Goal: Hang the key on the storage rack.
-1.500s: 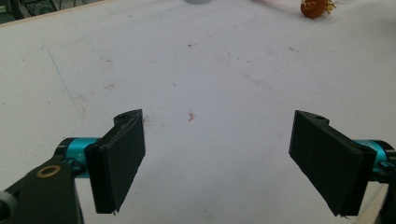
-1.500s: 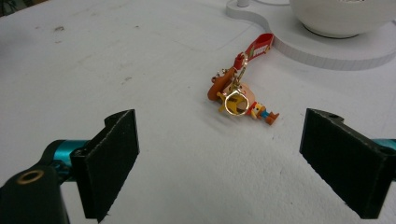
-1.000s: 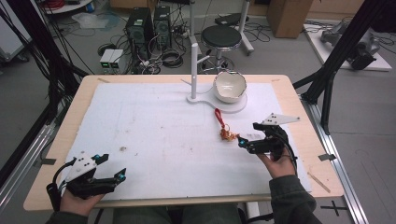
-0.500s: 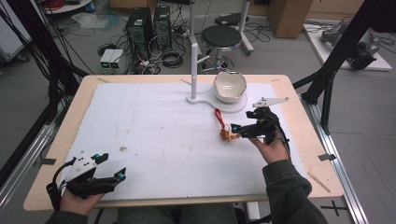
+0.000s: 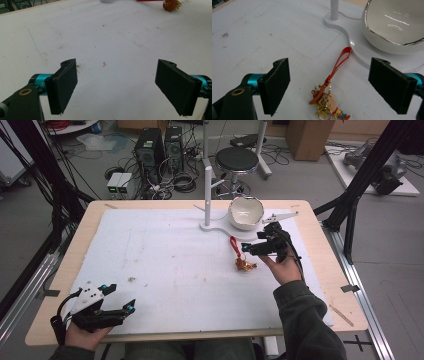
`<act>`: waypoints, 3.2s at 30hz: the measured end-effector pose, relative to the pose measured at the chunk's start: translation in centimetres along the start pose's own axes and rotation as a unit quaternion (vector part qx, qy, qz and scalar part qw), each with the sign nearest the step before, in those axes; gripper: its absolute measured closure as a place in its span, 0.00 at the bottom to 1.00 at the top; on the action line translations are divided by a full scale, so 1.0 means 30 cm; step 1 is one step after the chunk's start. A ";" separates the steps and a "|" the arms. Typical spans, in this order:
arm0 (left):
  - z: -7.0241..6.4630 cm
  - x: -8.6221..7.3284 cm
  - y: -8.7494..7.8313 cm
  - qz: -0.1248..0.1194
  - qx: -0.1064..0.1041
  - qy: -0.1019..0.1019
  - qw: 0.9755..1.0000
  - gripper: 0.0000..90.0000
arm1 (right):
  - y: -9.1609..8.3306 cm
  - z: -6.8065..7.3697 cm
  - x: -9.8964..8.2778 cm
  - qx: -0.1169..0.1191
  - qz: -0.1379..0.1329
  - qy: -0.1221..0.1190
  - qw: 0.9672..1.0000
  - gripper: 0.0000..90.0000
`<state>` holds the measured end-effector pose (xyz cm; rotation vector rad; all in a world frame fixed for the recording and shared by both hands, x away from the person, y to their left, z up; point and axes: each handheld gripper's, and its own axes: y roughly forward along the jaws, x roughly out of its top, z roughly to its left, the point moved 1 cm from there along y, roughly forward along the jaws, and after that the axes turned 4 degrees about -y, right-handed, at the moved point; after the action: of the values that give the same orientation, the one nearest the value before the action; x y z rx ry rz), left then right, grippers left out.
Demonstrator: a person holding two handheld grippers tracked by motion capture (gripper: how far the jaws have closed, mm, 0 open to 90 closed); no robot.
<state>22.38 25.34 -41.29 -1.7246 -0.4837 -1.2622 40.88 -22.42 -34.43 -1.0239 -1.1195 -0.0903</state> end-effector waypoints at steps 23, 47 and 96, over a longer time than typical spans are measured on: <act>0.003 -0.001 0.006 0.003 -0.004 0.000 1.000 0.21 | 0.189 -0.038 0.039 -0.018 0.089 0.045 0.995 0.47; 0.004 0.001 0.010 0.002 -0.006 0.003 1.000 0.21 | 0.292 -0.043 -0.002 -0.016 0.136 0.064 0.988 0.64; 0.002 0.003 0.010 0.001 -0.007 0.003 1.000 0.21 | 0.308 -0.037 -0.019 -0.005 0.151 0.094 0.984 0.94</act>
<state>22.66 25.21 -41.34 -1.7320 -0.4701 -1.2716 46.28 -18.21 -40.75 -1.1591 -0.7847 0.0493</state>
